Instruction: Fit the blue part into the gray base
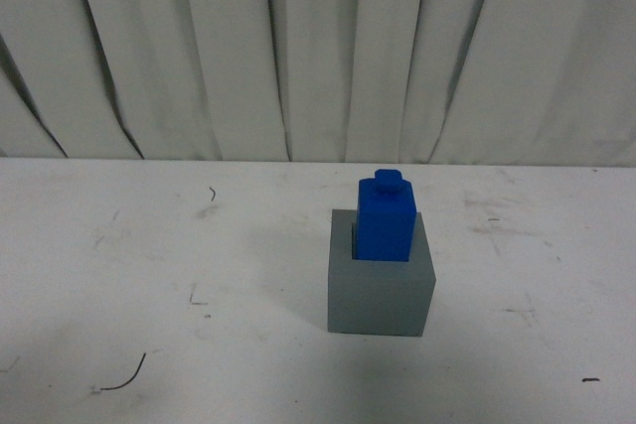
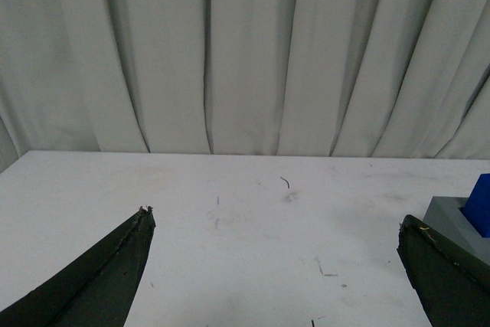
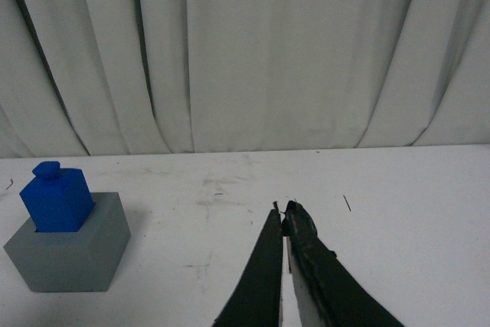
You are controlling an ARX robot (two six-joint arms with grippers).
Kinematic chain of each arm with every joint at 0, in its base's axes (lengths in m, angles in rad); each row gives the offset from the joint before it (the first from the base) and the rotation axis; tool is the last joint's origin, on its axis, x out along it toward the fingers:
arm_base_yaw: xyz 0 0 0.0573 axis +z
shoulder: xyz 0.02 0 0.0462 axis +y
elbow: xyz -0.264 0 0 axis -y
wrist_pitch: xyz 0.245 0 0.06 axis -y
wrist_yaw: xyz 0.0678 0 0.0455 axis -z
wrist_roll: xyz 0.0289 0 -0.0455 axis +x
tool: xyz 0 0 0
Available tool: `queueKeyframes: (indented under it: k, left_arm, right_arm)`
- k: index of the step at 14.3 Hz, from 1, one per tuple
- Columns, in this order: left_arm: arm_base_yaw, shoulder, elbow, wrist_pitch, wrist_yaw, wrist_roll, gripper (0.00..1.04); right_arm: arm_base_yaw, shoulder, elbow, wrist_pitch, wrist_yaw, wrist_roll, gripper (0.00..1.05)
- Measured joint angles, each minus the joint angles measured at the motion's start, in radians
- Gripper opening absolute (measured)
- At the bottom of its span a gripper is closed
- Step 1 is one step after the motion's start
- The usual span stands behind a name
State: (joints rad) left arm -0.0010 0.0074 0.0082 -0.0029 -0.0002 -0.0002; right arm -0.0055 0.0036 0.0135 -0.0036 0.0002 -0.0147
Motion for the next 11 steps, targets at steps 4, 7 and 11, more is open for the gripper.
queueKeyframes:
  k: [4,7,11]
  left_arm:
    - [0.000,0.000,0.000,0.000,0.000,0.000,0.98]
    - [0.000,0.000,0.000,0.000,0.000,0.000,0.98]
    - [0.000,0.000,0.000,0.000,0.000,0.000,0.98]
  right_arm:
    - [0.000,0.000,0.000,0.000,0.000,0.000,0.82]
    - [0.000,0.000,0.000,0.000,0.000,0.002,0.97]
    - [0.000,0.000,0.000,0.000,0.000,0.002,0.98]
